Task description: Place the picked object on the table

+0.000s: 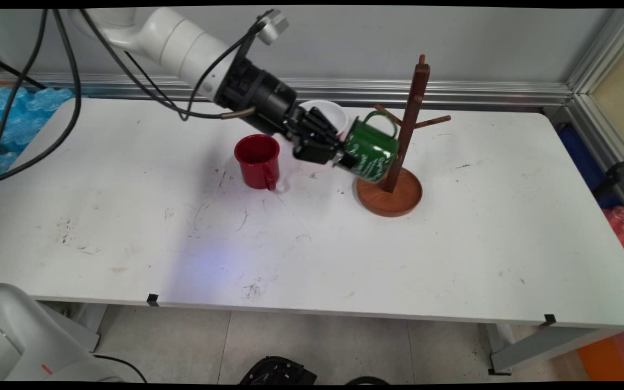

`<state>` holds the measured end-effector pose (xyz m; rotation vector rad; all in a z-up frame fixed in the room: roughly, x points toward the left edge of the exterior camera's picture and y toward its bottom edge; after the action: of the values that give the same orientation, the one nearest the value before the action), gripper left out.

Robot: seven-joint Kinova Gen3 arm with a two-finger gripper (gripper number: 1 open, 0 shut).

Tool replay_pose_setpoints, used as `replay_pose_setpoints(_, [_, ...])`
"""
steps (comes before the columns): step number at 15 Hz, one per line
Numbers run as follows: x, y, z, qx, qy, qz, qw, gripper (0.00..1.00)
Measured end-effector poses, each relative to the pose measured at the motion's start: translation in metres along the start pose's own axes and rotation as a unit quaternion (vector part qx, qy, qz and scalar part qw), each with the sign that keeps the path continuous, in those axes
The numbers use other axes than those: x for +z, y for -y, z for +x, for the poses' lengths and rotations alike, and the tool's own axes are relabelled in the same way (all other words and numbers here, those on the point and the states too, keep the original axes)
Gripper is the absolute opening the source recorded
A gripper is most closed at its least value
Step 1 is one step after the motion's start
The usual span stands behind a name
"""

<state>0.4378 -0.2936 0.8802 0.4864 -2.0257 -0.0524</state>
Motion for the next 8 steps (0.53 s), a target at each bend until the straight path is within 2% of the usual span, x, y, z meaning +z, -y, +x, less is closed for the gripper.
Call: replay_pose_setpoints(8, [-0.031,0.006,-0.032,0.038,0.063,-0.007,0.9973,0.00])
